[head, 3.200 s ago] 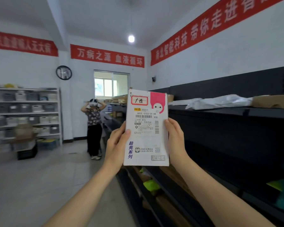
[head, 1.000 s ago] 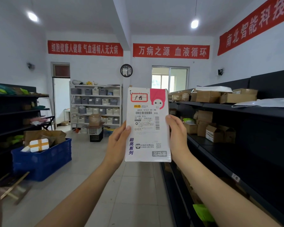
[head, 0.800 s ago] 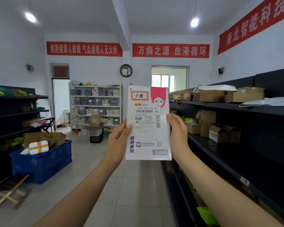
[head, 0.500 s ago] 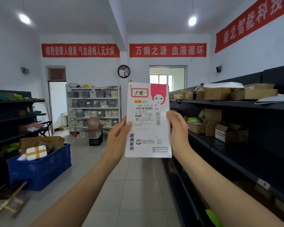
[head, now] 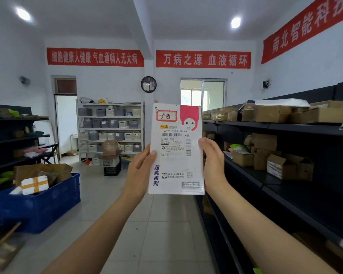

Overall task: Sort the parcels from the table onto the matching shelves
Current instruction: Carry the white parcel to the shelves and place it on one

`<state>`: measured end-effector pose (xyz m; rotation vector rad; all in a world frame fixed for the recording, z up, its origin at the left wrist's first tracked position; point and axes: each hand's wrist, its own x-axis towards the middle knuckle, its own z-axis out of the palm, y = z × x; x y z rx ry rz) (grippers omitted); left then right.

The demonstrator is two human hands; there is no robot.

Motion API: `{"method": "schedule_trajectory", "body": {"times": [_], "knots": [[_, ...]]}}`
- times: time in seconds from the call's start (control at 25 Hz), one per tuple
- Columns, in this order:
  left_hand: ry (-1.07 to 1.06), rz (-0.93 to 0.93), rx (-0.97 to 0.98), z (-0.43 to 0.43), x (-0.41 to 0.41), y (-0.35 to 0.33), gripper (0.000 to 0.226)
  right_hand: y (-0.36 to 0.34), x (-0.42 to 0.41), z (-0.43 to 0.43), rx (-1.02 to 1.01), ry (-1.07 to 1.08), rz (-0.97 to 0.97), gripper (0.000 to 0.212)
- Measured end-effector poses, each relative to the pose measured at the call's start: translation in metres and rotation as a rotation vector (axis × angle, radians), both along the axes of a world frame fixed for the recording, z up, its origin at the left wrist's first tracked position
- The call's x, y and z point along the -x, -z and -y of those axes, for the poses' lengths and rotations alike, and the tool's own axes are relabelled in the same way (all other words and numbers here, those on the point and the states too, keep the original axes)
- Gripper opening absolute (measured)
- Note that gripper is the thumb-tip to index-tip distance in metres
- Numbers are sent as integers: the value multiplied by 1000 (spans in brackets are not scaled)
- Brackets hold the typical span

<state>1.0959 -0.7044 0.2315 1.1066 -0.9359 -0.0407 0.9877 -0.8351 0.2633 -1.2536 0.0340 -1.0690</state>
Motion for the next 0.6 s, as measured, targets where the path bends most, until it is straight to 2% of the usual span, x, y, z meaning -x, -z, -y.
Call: {"method": "schedule_trajectory", "body": {"times": [0.6], "knots": [[-39, -54, -9, 132, -70, 4, 36, 3, -77, 138, -23, -44, 41, 5]]}}
